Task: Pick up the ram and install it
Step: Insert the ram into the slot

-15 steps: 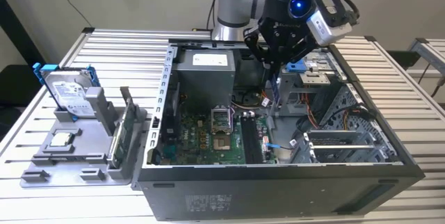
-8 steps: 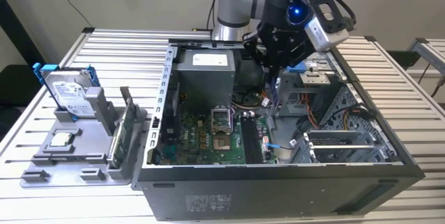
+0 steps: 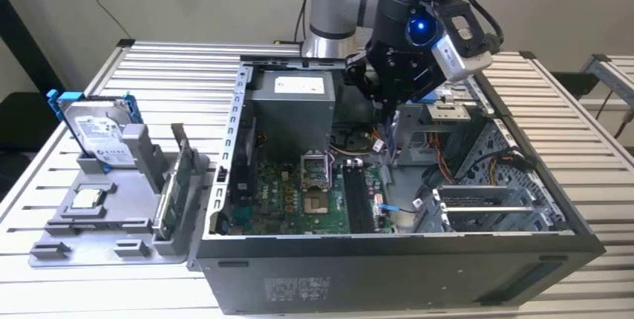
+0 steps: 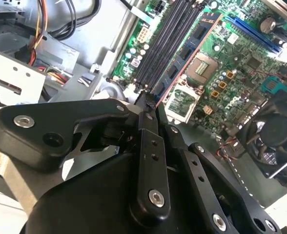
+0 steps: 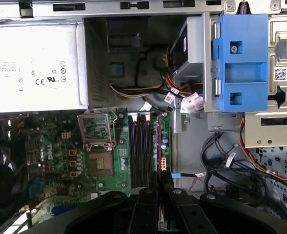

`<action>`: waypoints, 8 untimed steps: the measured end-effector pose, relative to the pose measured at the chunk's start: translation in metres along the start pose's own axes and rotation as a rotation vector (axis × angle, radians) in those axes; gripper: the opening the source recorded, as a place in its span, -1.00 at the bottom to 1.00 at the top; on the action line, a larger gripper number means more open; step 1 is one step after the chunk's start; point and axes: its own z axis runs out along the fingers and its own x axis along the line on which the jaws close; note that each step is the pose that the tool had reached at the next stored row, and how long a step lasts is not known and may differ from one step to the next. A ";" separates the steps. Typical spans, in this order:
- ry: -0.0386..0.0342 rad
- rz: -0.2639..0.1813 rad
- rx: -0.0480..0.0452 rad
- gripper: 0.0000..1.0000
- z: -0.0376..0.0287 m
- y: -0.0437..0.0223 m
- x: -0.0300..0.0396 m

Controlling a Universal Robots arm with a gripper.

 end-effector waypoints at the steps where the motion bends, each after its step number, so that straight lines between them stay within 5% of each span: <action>1: 0.0000 0.000 0.0000 -0.72 0.0009 0.0000 -0.0003; 8: 0.0004 0.000 0.0001 -0.72 0.0058 0.0003 -0.0041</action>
